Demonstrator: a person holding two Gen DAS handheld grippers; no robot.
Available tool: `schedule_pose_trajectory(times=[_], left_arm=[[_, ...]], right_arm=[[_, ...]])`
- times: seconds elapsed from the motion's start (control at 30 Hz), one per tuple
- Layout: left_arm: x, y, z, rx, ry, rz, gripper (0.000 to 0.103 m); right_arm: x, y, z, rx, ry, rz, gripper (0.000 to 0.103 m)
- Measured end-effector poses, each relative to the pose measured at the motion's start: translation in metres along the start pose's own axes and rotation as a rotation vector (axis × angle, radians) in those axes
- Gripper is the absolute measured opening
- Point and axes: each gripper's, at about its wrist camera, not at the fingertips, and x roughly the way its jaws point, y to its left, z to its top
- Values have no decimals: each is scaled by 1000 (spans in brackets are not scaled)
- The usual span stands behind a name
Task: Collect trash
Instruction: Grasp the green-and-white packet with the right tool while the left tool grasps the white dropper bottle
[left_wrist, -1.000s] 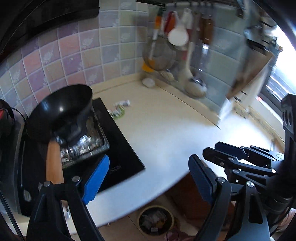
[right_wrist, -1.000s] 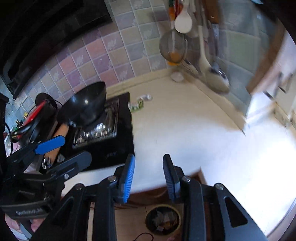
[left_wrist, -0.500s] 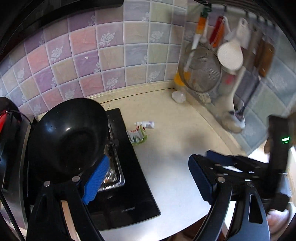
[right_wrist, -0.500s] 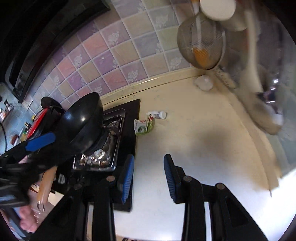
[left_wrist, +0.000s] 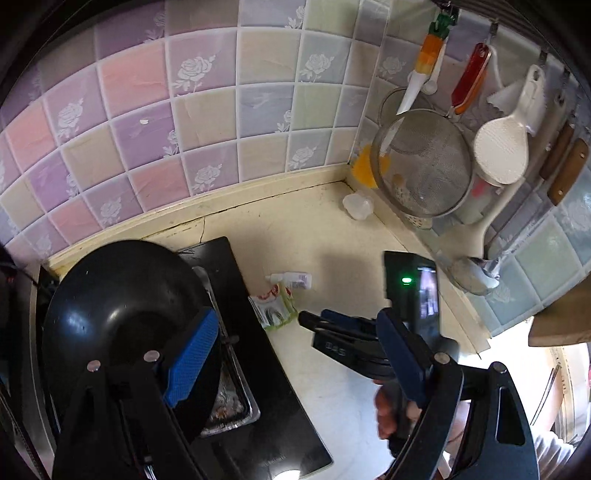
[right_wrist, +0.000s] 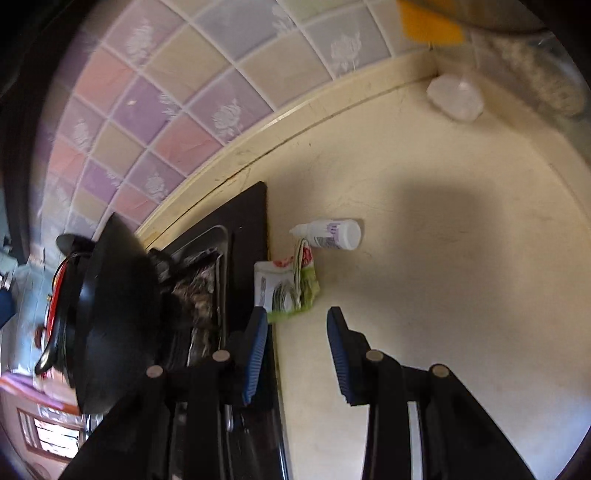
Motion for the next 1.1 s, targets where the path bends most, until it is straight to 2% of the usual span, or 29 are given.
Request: schedule_pose_trajectory(times=[0.3, 0.37, 0.4, 0.43, 0.73, 1.1], left_arm=[[41, 21, 23, -18, 66, 80, 86], [49, 23, 26, -21, 74, 79, 86], [52, 23, 27, -20, 76, 83, 86], [56, 23, 28, -17, 78, 89, 86], [82, 24, 34, -19, 112, 102, 83], [94, 17, 36, 2, 130, 97, 82]], right_arm=[[43, 1, 10, -8, 19, -17, 33], [50, 0, 10, -11, 27, -31, 27], [53, -1, 9, -12, 35, -33, 16], [55, -2, 9, -13, 40, -30, 10], [51, 0, 7, -59, 24, -32, 7], [34, -5, 5, -74, 4, -24, 5]])
